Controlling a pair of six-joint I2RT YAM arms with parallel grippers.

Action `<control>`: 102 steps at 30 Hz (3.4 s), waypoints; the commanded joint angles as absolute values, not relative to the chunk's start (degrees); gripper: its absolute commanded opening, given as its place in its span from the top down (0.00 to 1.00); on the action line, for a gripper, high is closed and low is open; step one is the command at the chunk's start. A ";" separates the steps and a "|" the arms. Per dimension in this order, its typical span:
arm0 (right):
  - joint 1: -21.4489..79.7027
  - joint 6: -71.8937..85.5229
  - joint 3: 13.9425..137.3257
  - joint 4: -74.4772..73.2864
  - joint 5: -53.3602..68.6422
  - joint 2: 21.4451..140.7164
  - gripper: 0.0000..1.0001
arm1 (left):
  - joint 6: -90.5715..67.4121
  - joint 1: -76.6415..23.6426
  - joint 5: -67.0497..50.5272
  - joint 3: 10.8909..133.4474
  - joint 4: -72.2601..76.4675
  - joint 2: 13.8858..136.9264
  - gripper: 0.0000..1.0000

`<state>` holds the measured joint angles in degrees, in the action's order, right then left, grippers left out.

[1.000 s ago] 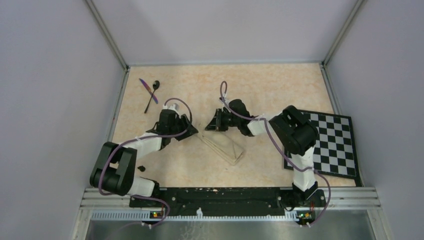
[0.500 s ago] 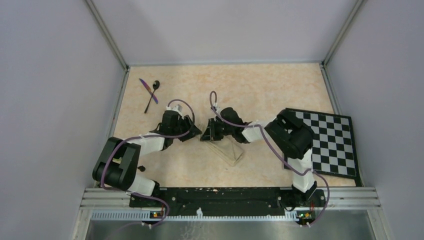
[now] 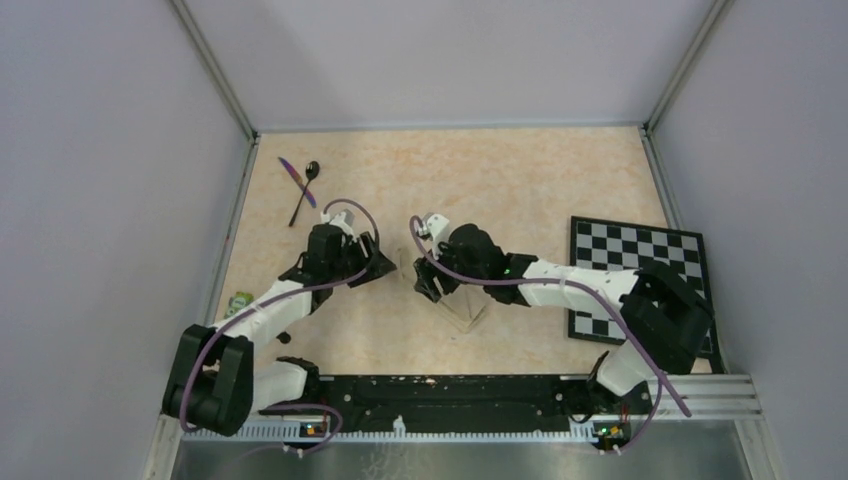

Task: Fold the napkin into a case and place the utensils inside
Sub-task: Pick up the smaller rectangle-folded napkin from the center of the board, then turn over the smaller rectangle-folded napkin at the center of the board, then smooth out the smaller rectangle-folded napkin at the center of the board, then rotate the smaller rectangle-folded napkin at the center of the board.

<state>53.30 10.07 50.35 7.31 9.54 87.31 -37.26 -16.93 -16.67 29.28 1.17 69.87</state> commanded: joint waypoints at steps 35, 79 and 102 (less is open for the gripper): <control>62.77 16.39 66.34 -5.90 -9.95 100.74 1.00 | -37.22 -1.10 -16.42 27.17 -12.77 56.21 0.27; 44.10 38.44 33.59 21.42 39.48 88.86 0.78 | -46.06 -15.21 -33.20 37.46 21.45 90.05 0.56; 48.11 35.58 32.76 21.52 32.80 95.18 0.75 | -41.72 -15.81 -27.32 42.30 15.64 100.36 0.44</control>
<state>47.90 34.11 37.91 13.41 33.30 90.17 -43.72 -15.75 -30.63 41.28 14.87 95.09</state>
